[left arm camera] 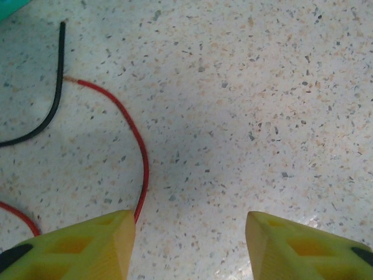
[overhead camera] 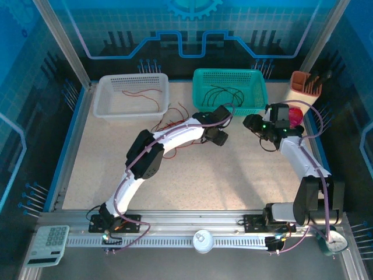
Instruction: Untangle the cables
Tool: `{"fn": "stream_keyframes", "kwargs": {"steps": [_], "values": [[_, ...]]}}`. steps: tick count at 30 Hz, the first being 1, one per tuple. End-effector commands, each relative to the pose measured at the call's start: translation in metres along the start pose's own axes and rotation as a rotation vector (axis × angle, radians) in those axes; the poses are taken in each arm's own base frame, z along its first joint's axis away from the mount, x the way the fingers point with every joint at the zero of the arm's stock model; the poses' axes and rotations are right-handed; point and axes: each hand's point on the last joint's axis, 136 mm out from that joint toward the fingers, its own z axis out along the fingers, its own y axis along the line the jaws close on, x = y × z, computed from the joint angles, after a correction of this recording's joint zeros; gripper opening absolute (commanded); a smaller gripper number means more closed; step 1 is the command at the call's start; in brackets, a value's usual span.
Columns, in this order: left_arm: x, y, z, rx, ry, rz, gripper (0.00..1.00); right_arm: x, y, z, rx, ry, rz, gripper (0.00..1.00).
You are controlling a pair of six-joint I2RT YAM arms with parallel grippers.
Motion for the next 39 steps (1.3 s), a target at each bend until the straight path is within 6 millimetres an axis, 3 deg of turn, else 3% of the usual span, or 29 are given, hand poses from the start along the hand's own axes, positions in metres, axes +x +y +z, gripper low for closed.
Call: {"fn": "stream_keyframes", "kwargs": {"steps": [1,20,27,31,36,39], "values": [[0.008,0.006,0.006,-0.066,0.05,0.028,0.49,0.006,0.0,-0.006,-0.027,0.02,0.01,0.5],[0.025,0.016,0.032,-0.133,0.111,0.039,0.37,0.002,0.017,-0.02,-0.096,0.001,0.006,0.51],[0.026,0.02,0.036,-0.15,0.108,0.044,0.22,0.006,0.023,-0.021,-0.112,0.012,-0.008,0.51],[0.021,0.023,0.033,-0.165,0.091,0.051,0.05,0.007,0.03,-0.024,-0.126,0.013,-0.023,0.51],[0.008,0.026,0.019,-0.171,0.03,0.05,0.18,0.007,0.034,-0.024,-0.129,0.015,-0.035,0.51],[0.0,0.025,0.007,-0.157,-0.023,0.042,0.31,0.008,0.034,-0.023,-0.13,0.02,-0.037,0.51]]}}
